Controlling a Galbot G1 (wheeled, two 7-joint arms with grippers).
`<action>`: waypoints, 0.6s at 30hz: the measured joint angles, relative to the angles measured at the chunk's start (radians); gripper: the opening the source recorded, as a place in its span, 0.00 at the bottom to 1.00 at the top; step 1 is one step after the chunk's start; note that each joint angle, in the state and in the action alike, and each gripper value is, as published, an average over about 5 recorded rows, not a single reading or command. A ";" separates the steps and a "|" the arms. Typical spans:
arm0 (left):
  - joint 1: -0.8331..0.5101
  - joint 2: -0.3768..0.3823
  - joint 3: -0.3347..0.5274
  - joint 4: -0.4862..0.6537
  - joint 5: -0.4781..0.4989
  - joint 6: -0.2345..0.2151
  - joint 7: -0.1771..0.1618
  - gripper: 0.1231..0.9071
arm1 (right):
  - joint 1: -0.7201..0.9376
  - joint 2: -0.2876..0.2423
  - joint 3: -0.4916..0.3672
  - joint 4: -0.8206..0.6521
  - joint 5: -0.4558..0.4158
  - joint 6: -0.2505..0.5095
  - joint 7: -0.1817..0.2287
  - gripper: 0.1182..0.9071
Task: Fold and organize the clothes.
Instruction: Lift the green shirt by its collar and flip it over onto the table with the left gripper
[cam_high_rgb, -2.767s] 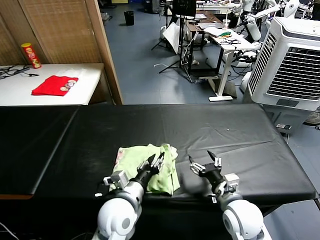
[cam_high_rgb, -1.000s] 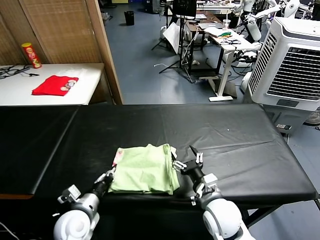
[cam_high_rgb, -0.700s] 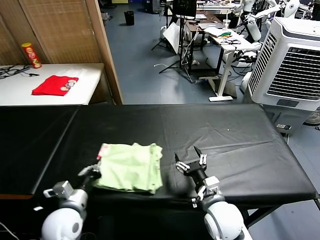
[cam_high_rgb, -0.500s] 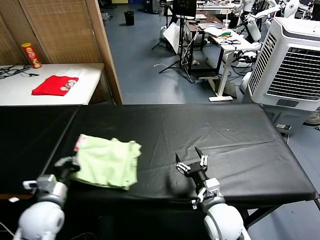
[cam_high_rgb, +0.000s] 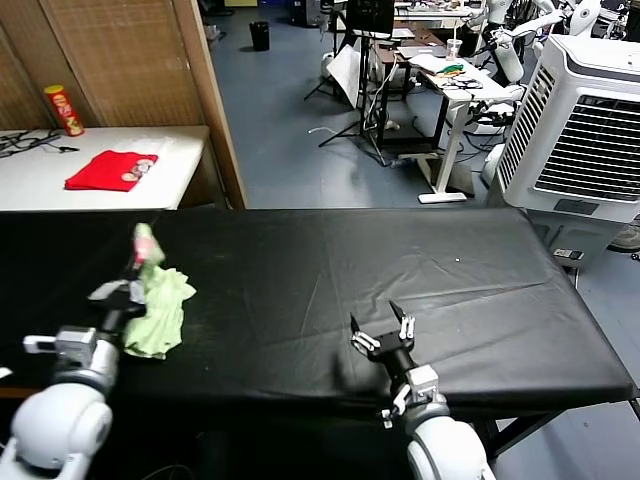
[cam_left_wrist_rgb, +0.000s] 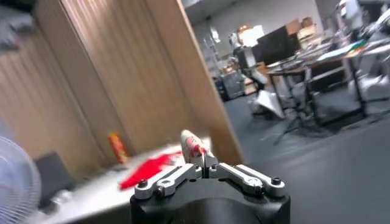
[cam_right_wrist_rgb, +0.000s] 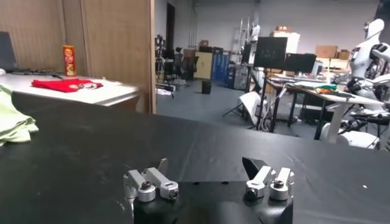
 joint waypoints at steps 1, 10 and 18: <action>-0.010 -0.015 0.024 -0.001 -0.038 0.009 -0.008 0.02 | -0.006 0.000 0.004 0.003 -0.001 0.002 0.000 0.86; -0.127 -0.182 0.259 0.041 -0.192 0.032 -0.053 0.02 | -0.069 0.000 0.050 0.037 -0.005 0.007 -0.002 0.86; -0.147 -0.335 0.400 0.106 -0.061 0.032 0.032 0.16 | -0.078 -0.022 0.058 0.059 0.058 -0.014 -0.021 0.86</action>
